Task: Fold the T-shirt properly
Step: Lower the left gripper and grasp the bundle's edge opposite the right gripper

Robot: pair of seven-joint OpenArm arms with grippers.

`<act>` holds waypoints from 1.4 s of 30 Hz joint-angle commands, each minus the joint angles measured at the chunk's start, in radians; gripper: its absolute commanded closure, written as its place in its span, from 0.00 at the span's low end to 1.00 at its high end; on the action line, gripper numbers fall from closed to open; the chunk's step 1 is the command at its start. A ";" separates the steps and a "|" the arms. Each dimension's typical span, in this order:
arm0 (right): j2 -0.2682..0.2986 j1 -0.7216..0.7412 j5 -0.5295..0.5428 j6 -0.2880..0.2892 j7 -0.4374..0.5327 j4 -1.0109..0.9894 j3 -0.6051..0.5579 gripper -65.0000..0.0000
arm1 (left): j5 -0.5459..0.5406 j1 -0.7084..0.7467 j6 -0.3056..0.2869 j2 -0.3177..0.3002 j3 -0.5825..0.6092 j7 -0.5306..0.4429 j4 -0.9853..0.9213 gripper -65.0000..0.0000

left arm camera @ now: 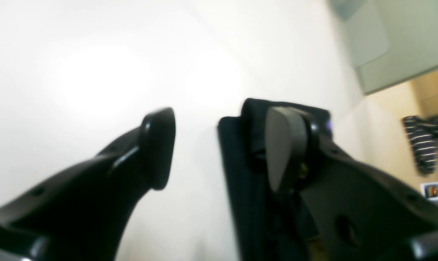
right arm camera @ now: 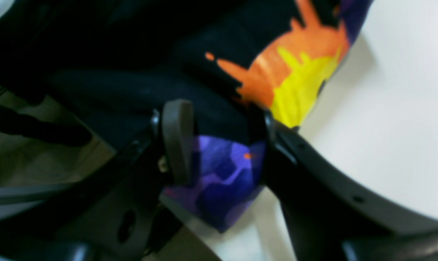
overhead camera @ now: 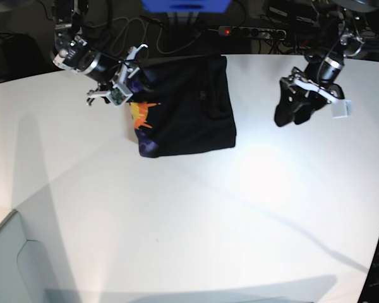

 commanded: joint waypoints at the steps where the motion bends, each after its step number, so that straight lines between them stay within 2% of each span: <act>1: 0.003 -0.008 0.016 0.018 0.025 0.033 0.002 0.63 | -0.018 -0.016 -0.005 -0.008 0.008 -0.023 0.011 0.42; 10: -0.019 -0.051 0.012 0.018 0.018 0.121 -0.002 0.61 | 0.065 -0.085 -0.005 0.007 0.215 -0.026 -0.121 0.42; 17: -0.019 -0.105 0.012 0.018 0.021 0.142 -0.007 0.47 | 0.066 -0.135 -0.005 0.053 0.226 -0.024 -0.164 0.42; 26: -0.019 -0.160 0.011 0.018 0.023 0.145 -0.016 0.46 | 0.066 -0.206 -0.005 0.056 0.300 -0.024 -0.227 0.42; 37: -0.014 -0.175 0.011 0.018 0.025 0.145 -0.013 0.46 | 0.066 -0.238 -0.005 0.056 0.311 -0.024 -0.245 0.43; 39: -0.009 -0.178 0.009 0.018 0.025 0.145 0.001 0.46 | 0.066 -0.241 -0.005 0.056 0.311 -0.024 -0.247 0.50; 42: 0.000 -0.178 0.009 0.018 0.025 0.136 0.039 0.46 | 0.066 -0.243 -0.005 0.058 0.311 -0.024 -0.247 0.72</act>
